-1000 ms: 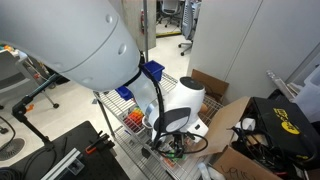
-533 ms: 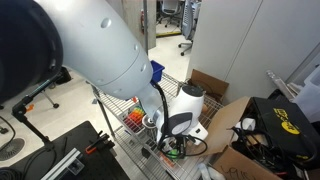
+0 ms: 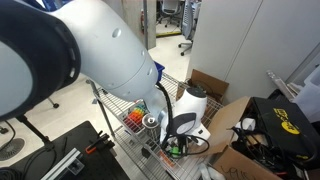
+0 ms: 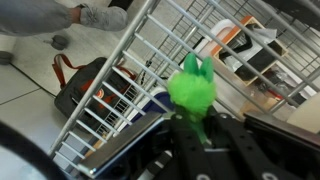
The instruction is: Pick up the green toy and put it in the bowl.
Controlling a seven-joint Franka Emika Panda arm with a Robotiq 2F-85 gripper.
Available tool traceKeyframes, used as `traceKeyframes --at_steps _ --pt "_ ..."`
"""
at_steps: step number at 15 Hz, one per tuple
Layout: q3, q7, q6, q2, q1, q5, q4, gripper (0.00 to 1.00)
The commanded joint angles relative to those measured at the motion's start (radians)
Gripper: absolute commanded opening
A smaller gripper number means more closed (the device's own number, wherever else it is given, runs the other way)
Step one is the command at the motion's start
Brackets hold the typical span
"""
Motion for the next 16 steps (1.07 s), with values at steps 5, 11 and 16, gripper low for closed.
traceKeyframes --at_steps 5,11,16 --pt "0.031 -0.023 -0.053 -0.177 0.013 0.011 -0.058 0.03" --pt "0.101 -0.008 -0.052 -0.170 0.009 0.064 0.074 0.03" --pt "0.086 0.054 -0.068 -0.065 0.020 0.055 0.220 0.03"
